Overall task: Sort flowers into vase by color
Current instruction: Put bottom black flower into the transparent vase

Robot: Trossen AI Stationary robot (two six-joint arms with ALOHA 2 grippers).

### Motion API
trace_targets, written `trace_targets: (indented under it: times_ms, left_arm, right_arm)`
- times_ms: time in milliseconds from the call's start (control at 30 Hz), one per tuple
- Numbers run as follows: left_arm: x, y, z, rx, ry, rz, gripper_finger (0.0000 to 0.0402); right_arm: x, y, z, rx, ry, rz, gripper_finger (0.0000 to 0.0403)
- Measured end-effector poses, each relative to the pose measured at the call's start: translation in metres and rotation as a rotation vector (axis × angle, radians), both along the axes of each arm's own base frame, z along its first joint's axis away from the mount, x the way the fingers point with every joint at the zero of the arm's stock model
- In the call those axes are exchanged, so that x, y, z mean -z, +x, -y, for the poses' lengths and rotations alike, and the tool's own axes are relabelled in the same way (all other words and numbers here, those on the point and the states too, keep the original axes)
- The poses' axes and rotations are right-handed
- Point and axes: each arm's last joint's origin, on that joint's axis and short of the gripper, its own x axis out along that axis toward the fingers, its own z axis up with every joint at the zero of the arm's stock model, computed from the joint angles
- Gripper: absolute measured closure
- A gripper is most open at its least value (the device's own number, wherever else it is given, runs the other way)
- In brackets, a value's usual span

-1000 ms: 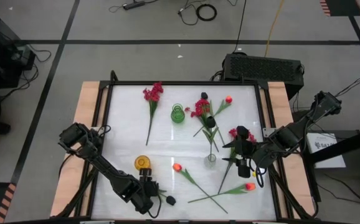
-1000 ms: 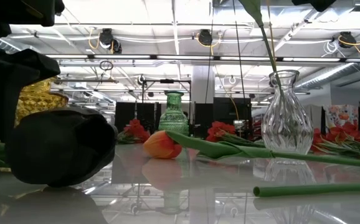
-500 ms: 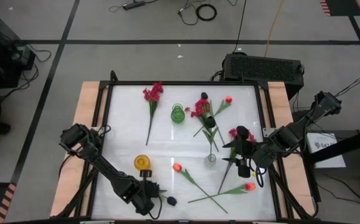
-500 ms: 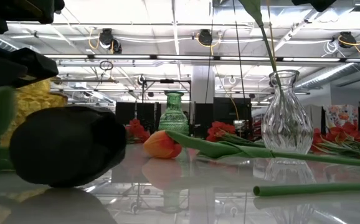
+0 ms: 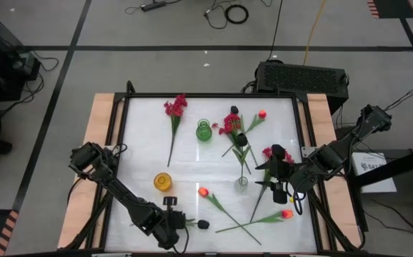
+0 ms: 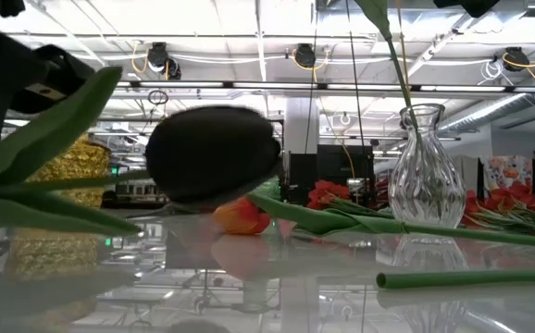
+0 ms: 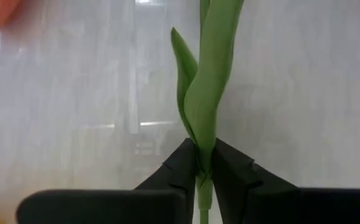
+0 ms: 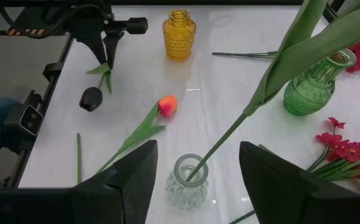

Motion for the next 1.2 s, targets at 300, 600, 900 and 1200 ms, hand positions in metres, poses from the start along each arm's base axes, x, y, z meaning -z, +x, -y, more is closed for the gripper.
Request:
trace_targets:
  times_ms: [300, 600, 900, 1200]
  left_arm:
    - [-0.035, 0.01, 0.004, -0.015, 0.03, 0.165, 0.0369]
    - [-0.099, 0.015, -0.007, -0.021, 0.185, 0.537, 0.037]
    - [-0.145, 0.044, -0.02, 0.049, 0.258, 0.887, 0.0371]
    - [-0.176, 0.06, -0.031, 0.076, 0.246, 1.15, 0.0371]
  right_arm:
    - [0.0, 0.0, 0.0, 0.002, -0.002, 0.001, 0.0184]
    - [-0.011, 0.003, -0.008, -0.047, 0.027, 0.115, 0.0184]
    - [-0.026, 0.007, -0.03, -0.156, 0.014, 0.305, 0.0184]
    - [-0.007, 0.023, -0.059, -0.135, -0.027, 0.34, 0.0184]
